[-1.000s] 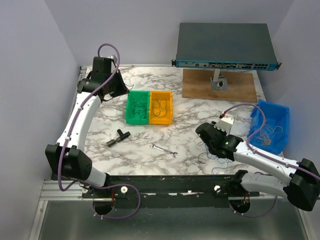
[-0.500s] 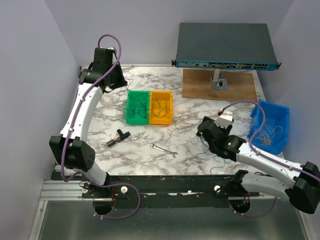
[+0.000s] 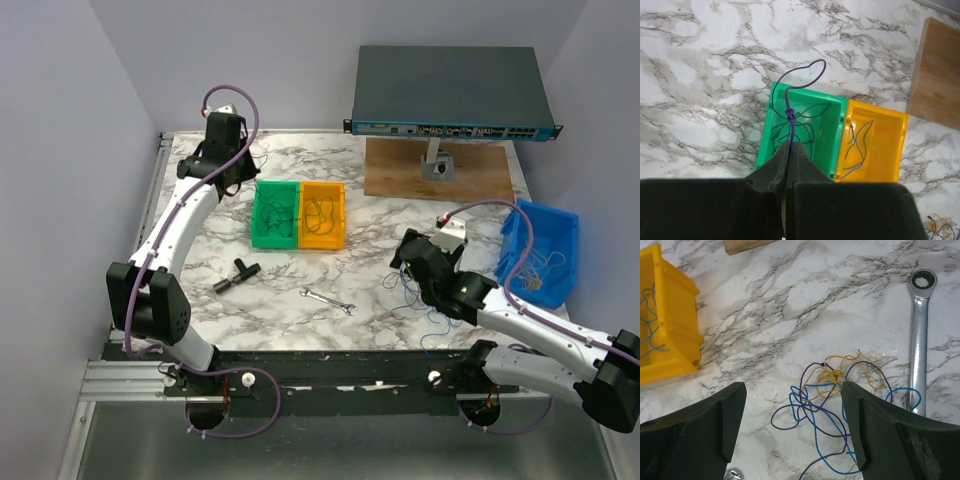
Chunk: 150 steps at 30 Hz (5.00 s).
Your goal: Untangle the cables
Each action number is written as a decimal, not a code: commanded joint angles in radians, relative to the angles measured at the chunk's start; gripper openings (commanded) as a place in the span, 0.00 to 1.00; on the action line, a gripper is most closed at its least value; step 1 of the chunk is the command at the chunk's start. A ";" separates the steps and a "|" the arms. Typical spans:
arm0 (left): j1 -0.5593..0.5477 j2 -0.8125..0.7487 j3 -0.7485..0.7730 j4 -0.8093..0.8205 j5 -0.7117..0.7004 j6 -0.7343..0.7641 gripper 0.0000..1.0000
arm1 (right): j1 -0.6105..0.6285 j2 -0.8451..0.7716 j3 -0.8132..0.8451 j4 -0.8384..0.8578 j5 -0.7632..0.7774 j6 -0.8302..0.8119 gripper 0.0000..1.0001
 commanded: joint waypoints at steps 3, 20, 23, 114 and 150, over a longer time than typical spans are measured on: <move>-0.105 0.007 -0.093 0.075 -0.129 -0.045 0.00 | -0.002 0.001 0.015 0.035 -0.011 -0.015 0.85; -0.204 0.109 -0.220 -0.142 -0.133 0.039 0.00 | -0.003 0.025 0.003 0.025 -0.039 0.017 0.85; -0.204 0.192 -0.111 -0.177 -0.152 0.065 0.00 | -0.004 0.025 0.005 0.023 -0.041 0.017 0.85; -0.492 -0.372 -0.927 0.869 0.449 0.094 0.67 | -0.039 0.280 -0.021 -0.068 -0.509 -0.022 0.72; -0.492 -0.448 -0.975 0.882 0.394 0.106 0.67 | 0.122 0.199 0.051 -0.467 -0.361 0.995 0.91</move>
